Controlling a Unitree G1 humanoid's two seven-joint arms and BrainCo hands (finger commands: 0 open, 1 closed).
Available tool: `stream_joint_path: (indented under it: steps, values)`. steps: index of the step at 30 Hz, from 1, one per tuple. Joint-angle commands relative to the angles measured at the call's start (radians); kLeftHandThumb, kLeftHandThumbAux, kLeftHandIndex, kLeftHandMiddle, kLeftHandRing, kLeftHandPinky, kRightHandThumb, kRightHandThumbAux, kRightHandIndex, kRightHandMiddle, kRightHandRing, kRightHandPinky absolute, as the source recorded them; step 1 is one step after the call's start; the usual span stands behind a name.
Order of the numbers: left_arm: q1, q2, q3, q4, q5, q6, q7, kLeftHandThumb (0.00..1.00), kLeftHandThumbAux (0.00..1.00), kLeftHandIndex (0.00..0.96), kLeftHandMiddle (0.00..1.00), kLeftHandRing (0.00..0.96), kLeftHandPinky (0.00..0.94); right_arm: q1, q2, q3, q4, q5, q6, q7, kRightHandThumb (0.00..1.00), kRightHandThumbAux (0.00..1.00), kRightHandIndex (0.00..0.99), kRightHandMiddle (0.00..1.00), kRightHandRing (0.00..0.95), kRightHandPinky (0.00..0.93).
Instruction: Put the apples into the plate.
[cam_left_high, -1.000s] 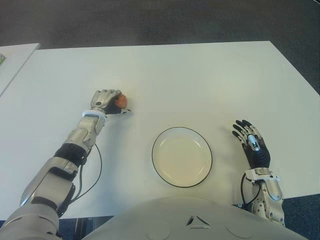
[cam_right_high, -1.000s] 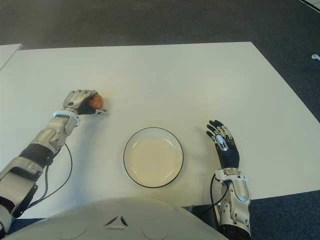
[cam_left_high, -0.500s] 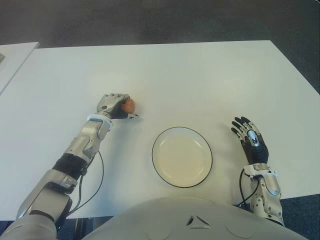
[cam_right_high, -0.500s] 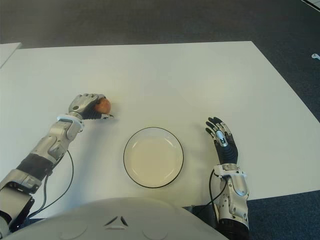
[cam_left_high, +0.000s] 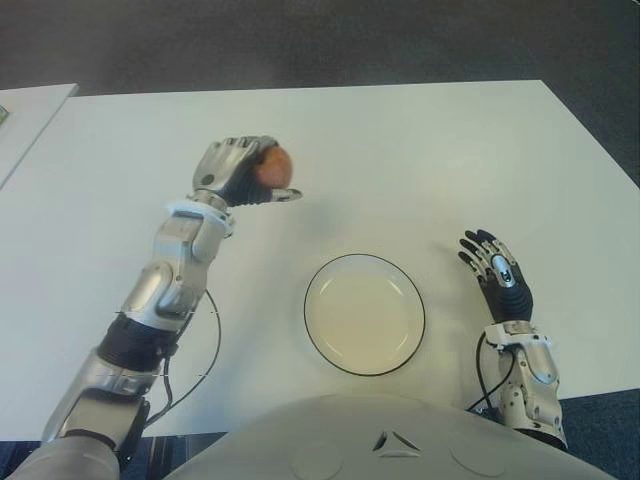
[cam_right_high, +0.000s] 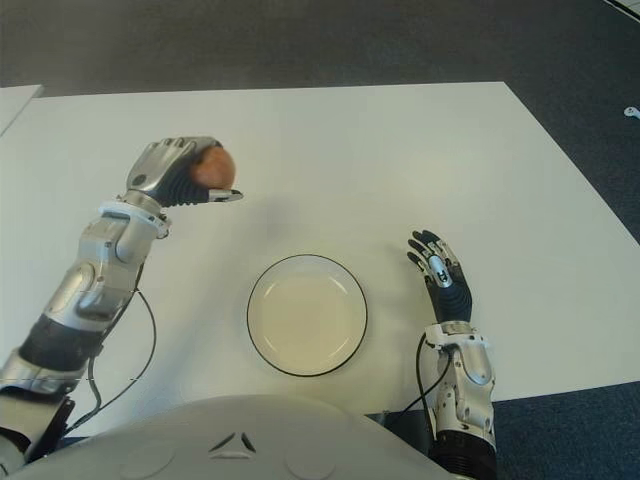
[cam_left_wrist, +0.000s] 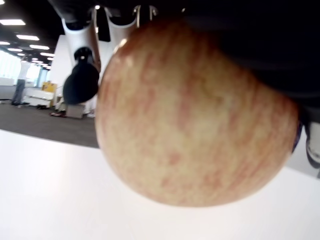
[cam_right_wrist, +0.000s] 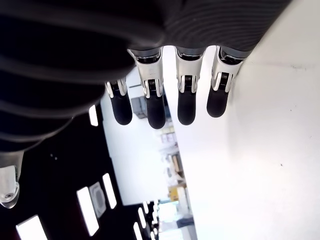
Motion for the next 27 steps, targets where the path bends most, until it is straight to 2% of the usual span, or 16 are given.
stream_joint_path:
  steps: [1, 8, 13, 18, 20, 27]
  values:
    - [0.024, -0.052, -0.025, -0.186, 0.007, 0.019, -0.085, 0.746, 0.696, 0.443, 0.84, 0.839, 0.836, -0.001, 0.003, 0.015, 0.019, -0.01, 0.017, 0.003, 0.316, 0.459, 0.173, 0.2, 0.149, 0.152]
    - [0.041, -0.061, -0.056, -0.267, 0.038, -0.077, -0.093, 0.75, 0.693, 0.443, 0.874, 0.859, 0.838, 0.009, 0.006, 0.027, 0.005, -0.006, 0.026, 0.0, 0.31, 0.453, 0.17, 0.192, 0.142, 0.148]
    - [0.047, -0.096, -0.08, -0.308, 0.053, -0.089, -0.127, 0.751, 0.692, 0.443, 0.885, 0.859, 0.839, 0.015, 0.009, 0.032, 0.001, -0.006, 0.028, -0.001, 0.311, 0.45, 0.172, 0.195, 0.144, 0.152]
    - [0.046, -0.155, -0.165, -0.402, 0.097, -0.069, -0.241, 0.751, 0.692, 0.443, 0.883, 0.855, 0.826, 0.021, 0.012, 0.044, -0.001, -0.019, 0.015, -0.002, 0.302, 0.448, 0.177, 0.2, 0.147, 0.151]
    - [0.051, -0.168, -0.209, -0.438, 0.136, -0.08, -0.284, 0.751, 0.693, 0.443, 0.88, 0.854, 0.828, 0.025, 0.014, 0.049, -0.002, -0.025, 0.006, -0.001, 0.3, 0.45, 0.176, 0.203, 0.149, 0.152]
    - [0.106, -0.181, -0.266, -0.505, 0.215, -0.132, -0.357, 0.75, 0.693, 0.444, 0.869, 0.856, 0.839, 0.04, 0.029, 0.062, -0.024, -0.031, 0.001, -0.005, 0.31, 0.461, 0.18, 0.204, 0.148, 0.151]
